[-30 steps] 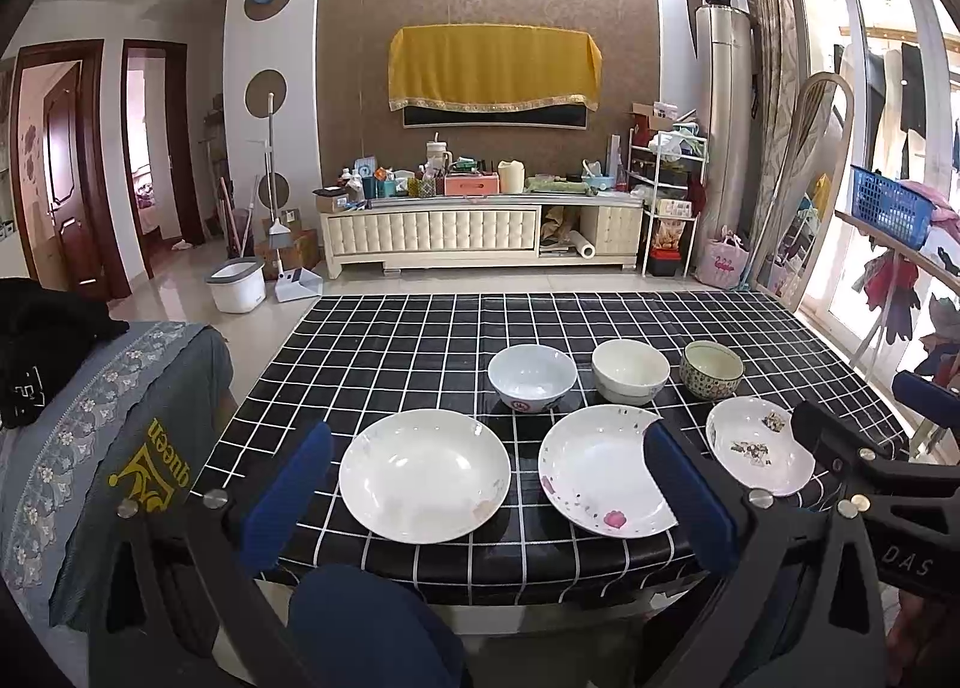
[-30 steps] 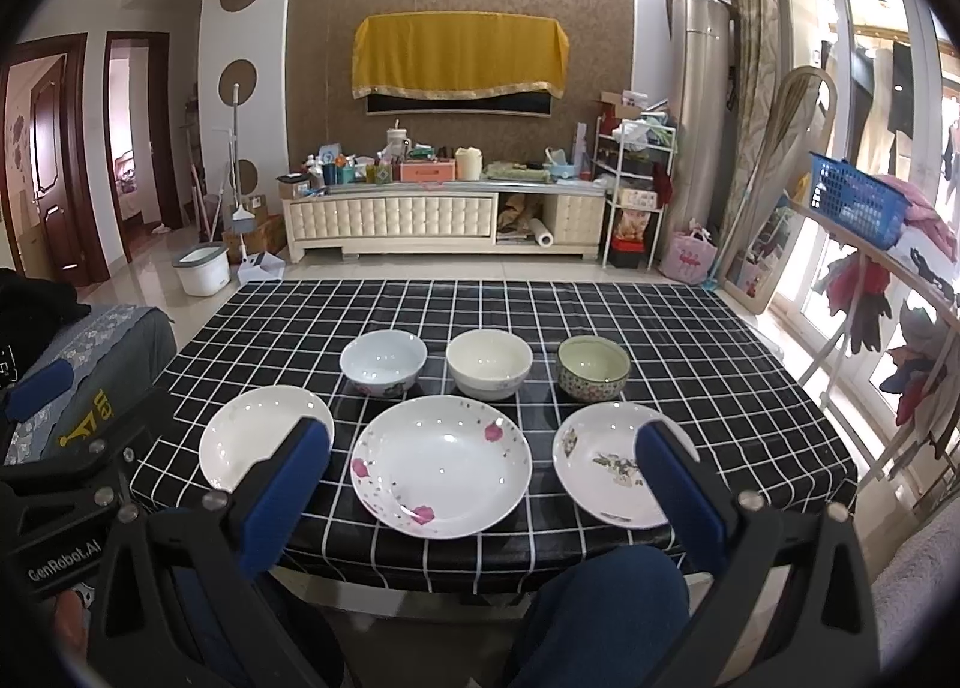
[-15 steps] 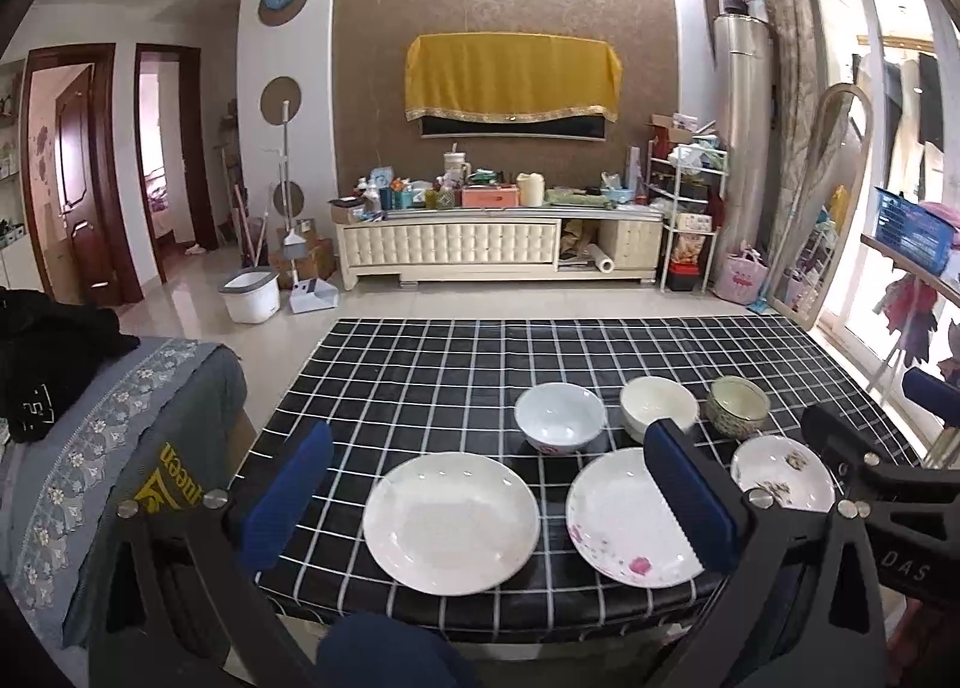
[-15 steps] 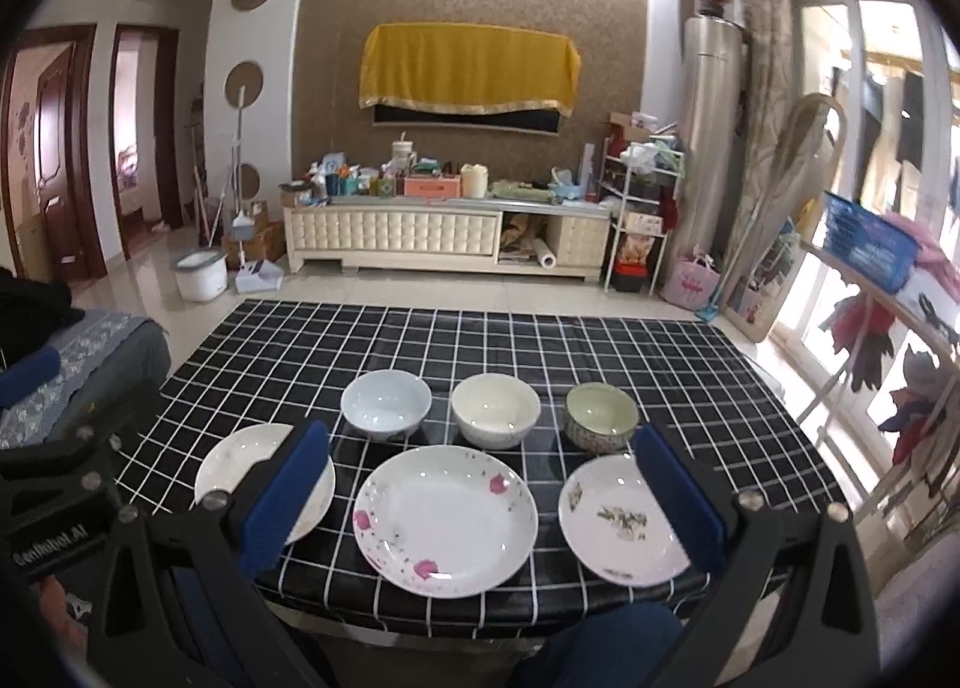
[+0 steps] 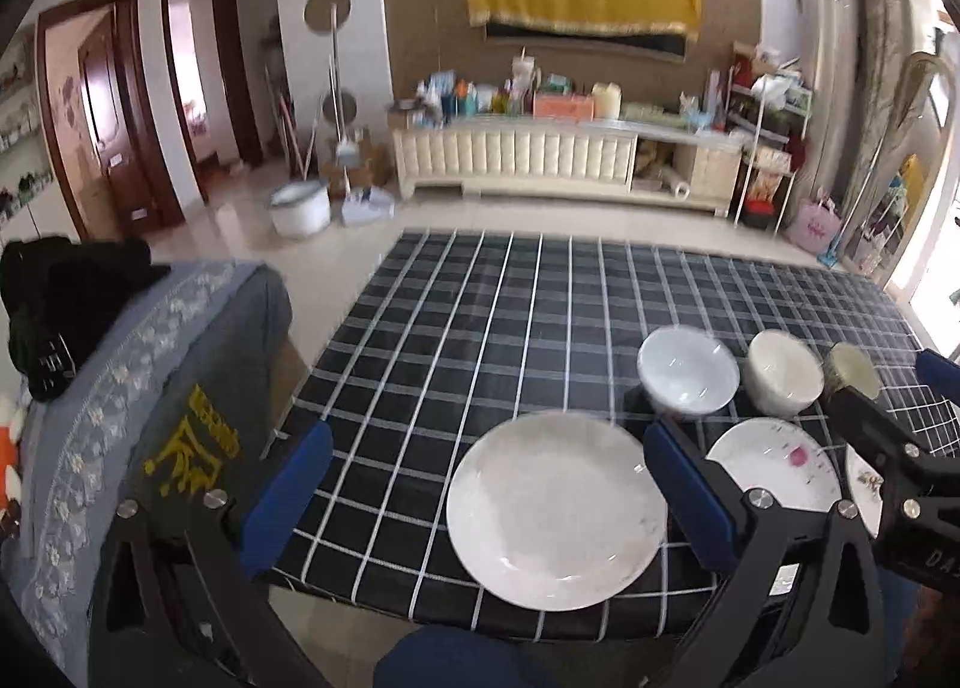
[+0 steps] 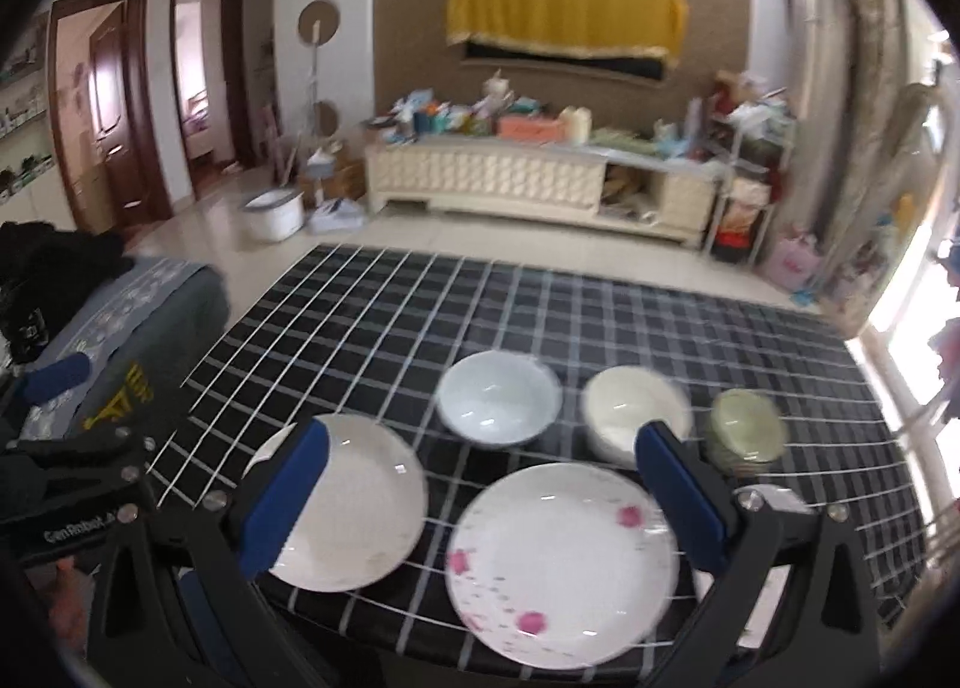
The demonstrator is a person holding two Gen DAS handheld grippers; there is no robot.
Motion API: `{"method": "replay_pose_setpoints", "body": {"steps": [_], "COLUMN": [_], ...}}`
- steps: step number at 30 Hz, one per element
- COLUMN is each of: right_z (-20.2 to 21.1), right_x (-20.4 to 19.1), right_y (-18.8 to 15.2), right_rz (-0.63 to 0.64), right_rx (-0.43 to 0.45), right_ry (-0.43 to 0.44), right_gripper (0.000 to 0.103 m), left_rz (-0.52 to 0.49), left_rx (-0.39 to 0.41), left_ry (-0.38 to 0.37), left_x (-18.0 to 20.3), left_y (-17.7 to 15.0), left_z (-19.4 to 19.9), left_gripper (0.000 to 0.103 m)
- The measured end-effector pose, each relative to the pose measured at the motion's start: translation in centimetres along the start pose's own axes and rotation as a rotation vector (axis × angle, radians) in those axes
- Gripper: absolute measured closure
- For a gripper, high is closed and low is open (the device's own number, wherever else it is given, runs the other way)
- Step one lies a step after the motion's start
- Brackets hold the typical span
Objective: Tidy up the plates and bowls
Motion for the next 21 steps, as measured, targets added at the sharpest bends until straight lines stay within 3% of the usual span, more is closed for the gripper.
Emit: {"method": "replay_pose_setpoints", "body": {"steps": [7,11,16,21], "right_z": [-8.3,-11.2,-14.3,-16.7], "right_x": [-1.6,-2.4,-3.6,-4.3], "right_y": [-1.1,-1.8,-2.0,-2.2], "right_rz": [0.009,0.044,0.075,0.104], "right_rx": [-0.202,-0.258,-0.326,-0.376], "right_ry": [0.032,0.03,0.08,0.119], "right_gripper": [0.0,0.003,0.012,0.02], "left_rz": [0.095,0.061,0.026,0.022], "left_rx": [-0.175,-0.243,-0.333,-0.408], "left_ry": [-0.059,-0.039,-0.07,-0.055], "left_x": [-2.5,-2.5,-1.9,-2.3], "left_y": [-1.1,-1.8,-2.1,-3.0], "left_z": [-8.1,-10.9,-13.9,-16.3], "left_gripper": [0.0,0.0,0.001,0.026]}}
Point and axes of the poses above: each gripper's, at about its wrist camera, not at the fingertips, and z roughly against the way its jaws point, x to its right, y to its top, the point moved 6 cm from there along -z, roughly the way its jaws point, and after that the axes turned 12 degrees about -x, right-handed, at the moved point
